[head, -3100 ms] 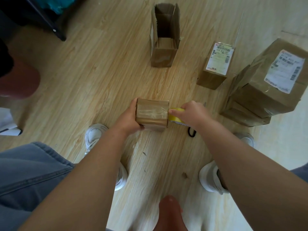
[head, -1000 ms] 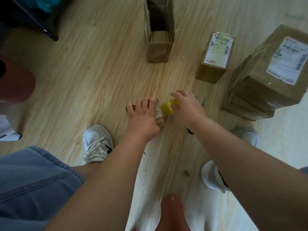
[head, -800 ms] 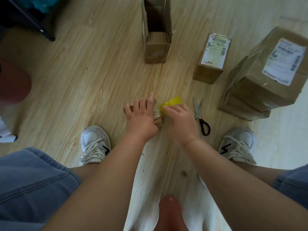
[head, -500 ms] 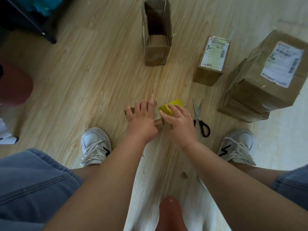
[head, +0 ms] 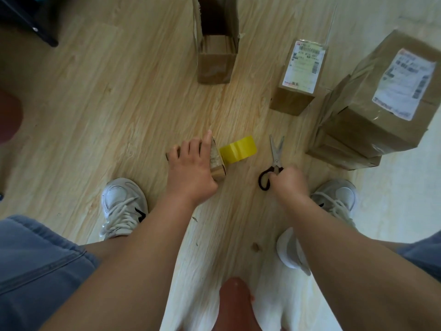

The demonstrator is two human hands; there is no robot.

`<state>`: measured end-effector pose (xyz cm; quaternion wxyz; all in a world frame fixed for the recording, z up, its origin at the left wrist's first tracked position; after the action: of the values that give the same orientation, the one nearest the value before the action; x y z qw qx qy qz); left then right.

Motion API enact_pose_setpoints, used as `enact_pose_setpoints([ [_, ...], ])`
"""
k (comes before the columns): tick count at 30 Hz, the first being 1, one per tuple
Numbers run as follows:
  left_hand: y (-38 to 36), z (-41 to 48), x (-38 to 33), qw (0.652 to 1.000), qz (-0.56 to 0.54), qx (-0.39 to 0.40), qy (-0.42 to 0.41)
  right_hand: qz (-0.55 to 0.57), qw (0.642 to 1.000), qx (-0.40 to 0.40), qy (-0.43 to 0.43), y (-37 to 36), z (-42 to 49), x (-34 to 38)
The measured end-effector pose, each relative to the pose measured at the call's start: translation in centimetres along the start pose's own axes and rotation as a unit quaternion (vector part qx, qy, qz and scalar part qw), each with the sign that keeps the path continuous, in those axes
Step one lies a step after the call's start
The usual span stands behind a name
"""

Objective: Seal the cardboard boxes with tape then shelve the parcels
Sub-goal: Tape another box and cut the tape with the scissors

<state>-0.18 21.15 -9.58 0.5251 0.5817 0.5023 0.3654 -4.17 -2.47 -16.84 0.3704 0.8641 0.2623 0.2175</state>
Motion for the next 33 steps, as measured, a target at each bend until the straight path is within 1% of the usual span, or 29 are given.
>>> enact_pose_setpoints([
  [2, -0.2, 0.0, 0.1, 1.000, 0.004, -0.008, 0.000, -0.013, 1.000, 0.021, -0.014, -0.5, 0.4, -0.6],
  [8, -0.6, 0.2, -0.1, 1.000, 0.005, -0.011, -0.002, -0.075, 0.997, 0.014, -0.018, -1.2, 0.7, -0.4],
  [11, -0.7, 0.2, -0.1, 1.000, 0.007, -0.015, -0.003, -0.061, 0.997, 0.025, -0.026, -1.3, 0.8, -0.4],
  [14, -0.8, 0.3, -0.1, 1.000, 0.009, 0.000, -0.001, -0.043, 0.998, 0.047, -0.023, -1.1, 0.8, -0.1],
  [16, -0.7, 0.3, -0.2, 1.000, 0.006, 0.010, 0.002, -0.029, 0.997, 0.071, -0.012, -0.8, 0.6, 0.2],
  [20, -0.2, 0.2, -0.3, 1.000, -0.012, 0.025, 0.002, 0.019, 0.988, 0.152, -0.001, 0.1, -0.3, 0.9],
  [24, 0.0, 0.2, -0.3, 0.998, -0.038, 0.051, 0.001, 0.089, 0.971, 0.213, 0.058, 1.2, -2.1, 2.1],
  [28, 0.4, 0.0, -0.1, 0.992, -0.082, 0.097, 0.010, 0.106, 0.958, 0.240, 0.120, 2.3, -3.9, 2.4],
  [31, 0.8, -0.7, 0.0, 0.990, -0.096, 0.105, -0.002, 0.087, 0.943, 0.286, 0.148, 2.3, -5.2, 1.9],
  [33, 1.0, -1.4, 0.0, 0.991, -0.088, 0.105, 0.005, 0.115, 0.926, 0.324, 0.156, 2.5, -6.0, 1.6],
])
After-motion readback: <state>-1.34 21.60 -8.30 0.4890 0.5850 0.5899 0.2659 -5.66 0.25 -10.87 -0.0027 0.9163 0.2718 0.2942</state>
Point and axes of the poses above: each hand's wrist, its own z-axis towards the middle knuckle, its own y-axis out of the back of the hand, x = y × z, the point moved 5 cm from there along z, towards the middle knuckle, and after that the axes turned 5 degrees about -z, right-handed, at the moved point
